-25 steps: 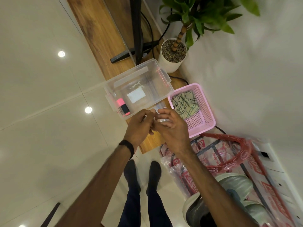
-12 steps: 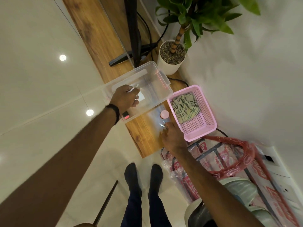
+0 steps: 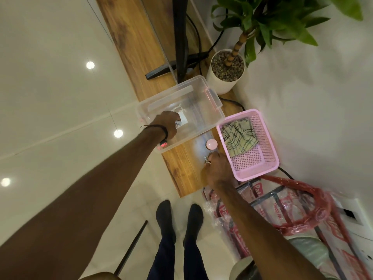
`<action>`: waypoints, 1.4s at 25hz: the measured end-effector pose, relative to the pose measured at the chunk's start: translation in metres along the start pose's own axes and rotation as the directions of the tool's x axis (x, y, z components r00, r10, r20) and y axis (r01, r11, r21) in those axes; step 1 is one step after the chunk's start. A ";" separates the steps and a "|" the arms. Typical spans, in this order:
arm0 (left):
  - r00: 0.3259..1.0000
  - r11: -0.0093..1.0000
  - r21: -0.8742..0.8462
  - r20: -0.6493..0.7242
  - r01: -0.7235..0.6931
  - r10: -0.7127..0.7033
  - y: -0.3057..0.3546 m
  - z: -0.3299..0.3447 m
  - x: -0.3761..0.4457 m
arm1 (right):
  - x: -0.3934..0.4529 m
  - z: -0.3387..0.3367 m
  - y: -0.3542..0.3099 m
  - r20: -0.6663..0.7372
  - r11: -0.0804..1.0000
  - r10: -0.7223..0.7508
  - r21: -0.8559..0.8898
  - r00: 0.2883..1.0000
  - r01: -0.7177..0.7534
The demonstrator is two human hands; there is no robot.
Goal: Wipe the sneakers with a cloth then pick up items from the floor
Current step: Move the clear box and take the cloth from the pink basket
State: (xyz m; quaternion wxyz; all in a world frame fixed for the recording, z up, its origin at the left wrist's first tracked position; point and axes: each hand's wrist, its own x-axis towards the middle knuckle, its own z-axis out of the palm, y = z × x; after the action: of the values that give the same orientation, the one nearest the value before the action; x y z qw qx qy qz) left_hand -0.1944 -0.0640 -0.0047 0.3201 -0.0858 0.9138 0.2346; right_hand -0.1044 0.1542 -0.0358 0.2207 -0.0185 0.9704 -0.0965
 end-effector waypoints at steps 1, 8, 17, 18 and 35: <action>1.000 0.999 0.034 -0.001 -0.015 0.015 0.001 0.003 0.000 | 0.002 0.001 -0.001 0.017 0.998 0.035 0.053 0.999 -0.036; 0.990 0.952 0.272 0.054 -0.138 0.128 0.000 0.010 0.001 | 0.003 -0.013 -0.005 0.171 0.959 -0.001 0.279 0.985 -0.047; 0.984 0.905 0.393 -0.003 -0.163 0.179 0.000 0.011 -0.007 | 0.008 -0.129 -0.047 -0.115 0.690 -0.055 0.713 0.992 0.121; 0.982 0.915 0.370 -0.028 -0.161 0.185 -0.001 0.010 -0.008 | 0.021 -0.136 -0.053 -0.133 0.699 -0.076 0.700 0.988 0.148; 0.973 0.975 -0.129 -0.166 -0.180 0.158 -0.016 -0.021 -0.039 | 0.091 -0.113 -0.074 -0.168 0.953 -0.210 0.186 0.963 0.240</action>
State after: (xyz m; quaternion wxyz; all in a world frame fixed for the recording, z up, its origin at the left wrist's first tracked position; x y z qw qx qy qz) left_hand -0.1703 -0.0875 0.0283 0.2200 -0.0483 0.9208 0.3185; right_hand -0.2359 0.0947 0.0399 0.1373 -0.0991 0.9603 -0.2216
